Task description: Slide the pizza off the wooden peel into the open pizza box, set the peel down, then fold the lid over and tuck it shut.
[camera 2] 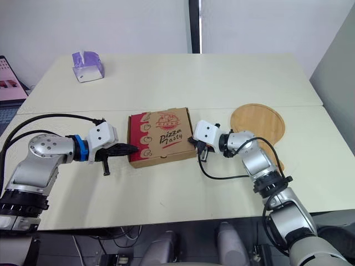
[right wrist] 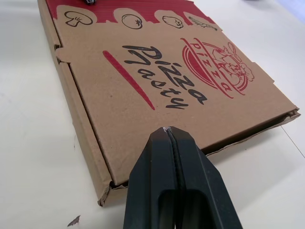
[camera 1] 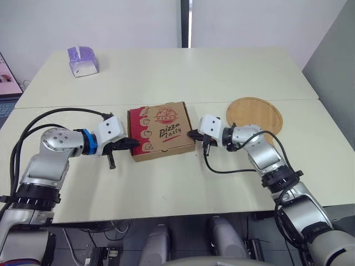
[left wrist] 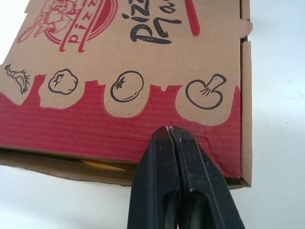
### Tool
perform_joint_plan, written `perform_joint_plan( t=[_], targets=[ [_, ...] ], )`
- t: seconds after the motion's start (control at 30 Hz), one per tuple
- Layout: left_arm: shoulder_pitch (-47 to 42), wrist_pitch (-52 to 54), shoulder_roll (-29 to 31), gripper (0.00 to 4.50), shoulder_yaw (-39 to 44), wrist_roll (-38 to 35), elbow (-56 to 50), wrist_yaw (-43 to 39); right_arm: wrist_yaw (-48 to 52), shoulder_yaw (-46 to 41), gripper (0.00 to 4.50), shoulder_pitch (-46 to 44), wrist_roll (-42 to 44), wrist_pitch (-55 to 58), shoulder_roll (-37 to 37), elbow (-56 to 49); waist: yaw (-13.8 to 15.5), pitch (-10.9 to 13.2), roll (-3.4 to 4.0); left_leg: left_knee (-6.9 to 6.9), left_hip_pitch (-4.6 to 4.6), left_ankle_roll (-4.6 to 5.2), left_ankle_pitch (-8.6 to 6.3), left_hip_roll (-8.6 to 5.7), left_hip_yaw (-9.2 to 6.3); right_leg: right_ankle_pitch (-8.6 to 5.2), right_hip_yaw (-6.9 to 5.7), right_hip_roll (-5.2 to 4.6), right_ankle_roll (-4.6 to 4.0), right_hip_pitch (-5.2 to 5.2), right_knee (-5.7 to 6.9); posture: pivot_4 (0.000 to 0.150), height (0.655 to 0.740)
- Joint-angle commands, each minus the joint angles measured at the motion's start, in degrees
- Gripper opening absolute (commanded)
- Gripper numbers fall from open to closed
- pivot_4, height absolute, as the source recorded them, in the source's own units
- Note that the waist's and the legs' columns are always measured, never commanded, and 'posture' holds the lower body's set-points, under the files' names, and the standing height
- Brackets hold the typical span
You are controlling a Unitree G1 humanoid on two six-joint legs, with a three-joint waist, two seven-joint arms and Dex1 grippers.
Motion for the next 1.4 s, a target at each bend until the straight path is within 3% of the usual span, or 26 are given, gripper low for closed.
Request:
perform_joint_plan(
  t=[0.03, 0.13, 0.3, 0.6, 1.03, 1.4],
  targets=[
    [-0.4, 6.5, -0.3, 0.0, 6.9, -5.5, -2.2, 3.3, -2.1, -4.9, 0.02, -3.4, 3.2, 0.1, 0.6, 0.0, 0.0, 0.0, 0.0, 0.0, -0.04, 0.0, 0.0, 0.01, -0.01, 0.01, -0.01, 0.01, -0.02, -0.04, 0.01, 0.15, 0.74],
    [-1.6, 8.4, -0.5, 0.0, 12.0, -6.4, 0.4, 9.3, -7.4, -6.6, 0.02, -6.9, 0.3, -3.9, -0.2, 5.7, 0.0, 0.0, 0.0, 0.01, -0.09, 0.0, 0.0, 0.0, -0.01, 0.03, 0.0, 0.01, -0.05, -0.11, 0.0, 0.15, 0.74],
    [-1.3, 6.3, 0.1, 0.0, 14.3, -1.4, 4.9, 18.7, -11.5, -5.1, 0.02, -11.4, -4.5, -8.5, -1.2, 17.1, 0.1, 0.0, -0.01, -0.05, -0.08, -0.04, -0.02, -0.01, 0.0, 0.04, 0.01, -0.01, -0.07, -0.13, -0.03, 0.15, 0.74],
    [3.8, 10.0, -3.2, 0.0, 10.1, -0.9, 1.7, 19.3, -7.9, -1.5, 0.02, -11.5, -7.6, -9.1, 0.1, 24.0, 0.1, 0.0, 0.0, -0.09, -0.28, -0.11, -0.06, -0.01, 0.08, 0.06, 0.07, -0.02, -0.1, -0.34, -0.03, 0.15, 0.74],
    [-0.3, 11.5, -4.9, 0.0, 0.6, -1.4, 0.2, 8.6, 4.1, -1.0, 0.02, -0.8, -1.5, 3.6, 0.2, 1.4, 0.2, 0.0, 0.0, 0.12, -0.82, -0.12, -0.05, -0.03, -0.03, 0.11, -0.03, 0.0, -0.16, -0.77, 0.06, 0.15, 0.74],
    [-6.1, 9.7, -11.9, 0.0, -6.2, 0.9, 2.4, 4.3, 6.1, -2.2, 0.02, 6.0, 0.1, 14.0, -5.5, -14.5, 1.6, 0.0, 0.0, 0.17, -0.87, -0.12, -0.05, -0.08, -0.03, 0.11, -0.04, -0.01, -0.15, -0.74, 0.01, 0.15, 0.74]
  ],
)
